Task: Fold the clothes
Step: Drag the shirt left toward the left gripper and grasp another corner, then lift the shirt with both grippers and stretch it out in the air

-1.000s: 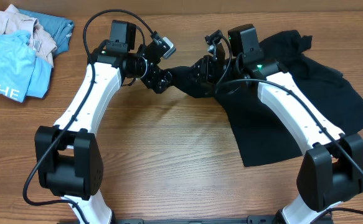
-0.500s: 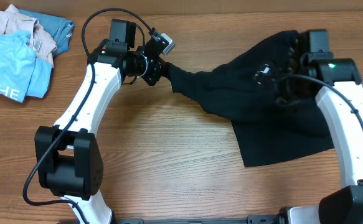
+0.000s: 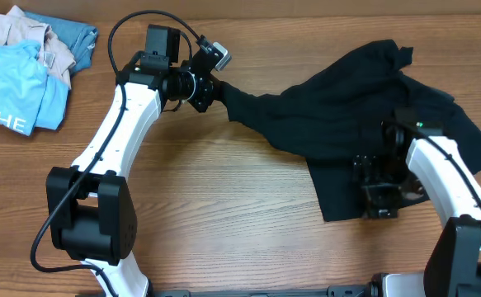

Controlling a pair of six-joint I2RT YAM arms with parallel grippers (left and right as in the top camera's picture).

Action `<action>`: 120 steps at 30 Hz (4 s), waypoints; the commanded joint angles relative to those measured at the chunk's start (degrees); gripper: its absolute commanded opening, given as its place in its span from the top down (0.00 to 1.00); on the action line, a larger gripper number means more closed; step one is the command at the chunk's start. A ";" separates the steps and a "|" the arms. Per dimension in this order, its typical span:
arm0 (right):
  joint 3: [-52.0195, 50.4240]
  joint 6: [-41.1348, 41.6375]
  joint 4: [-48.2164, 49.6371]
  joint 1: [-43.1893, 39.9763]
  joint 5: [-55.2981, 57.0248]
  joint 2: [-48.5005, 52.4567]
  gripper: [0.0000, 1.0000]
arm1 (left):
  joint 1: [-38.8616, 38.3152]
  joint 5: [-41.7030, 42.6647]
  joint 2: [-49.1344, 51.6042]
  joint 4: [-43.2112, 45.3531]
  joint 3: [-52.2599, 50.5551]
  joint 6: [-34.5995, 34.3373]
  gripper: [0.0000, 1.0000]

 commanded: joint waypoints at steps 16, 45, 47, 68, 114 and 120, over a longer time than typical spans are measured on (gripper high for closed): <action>-11.89 7.54 16.02 12.92 -1.49 -0.20 0.00 | -0.11 0.85 -0.13 0.04 0.59 -1.27 0.96; 16.79 -5.18 -2.99 12.87 22.58 -0.28 0.96 | -0.11 -0.17 -7.17 -0.13 6.23 -9.22 0.96; 26.01 -8.22 -5.90 12.85 24.76 -0.28 0.96 | -0.11 -0.22 -9.73 0.20 7.06 -9.44 0.96; 77.99 -31.58 -6.54 12.87 19.58 -0.26 0.96 | -0.11 -17.66 -39.65 -1.88 10.14 -19.45 0.96; 79.73 -33.18 3.61 17.46 15.65 -4.68 0.96 | -0.13 -45.20 -37.27 -38.86 46.03 -40.37 0.96; 79.69 -32.76 8.33 17.46 15.67 1.97 0.96 | -0.11 -51.65 -26.32 -35.91 45.99 -40.00 0.96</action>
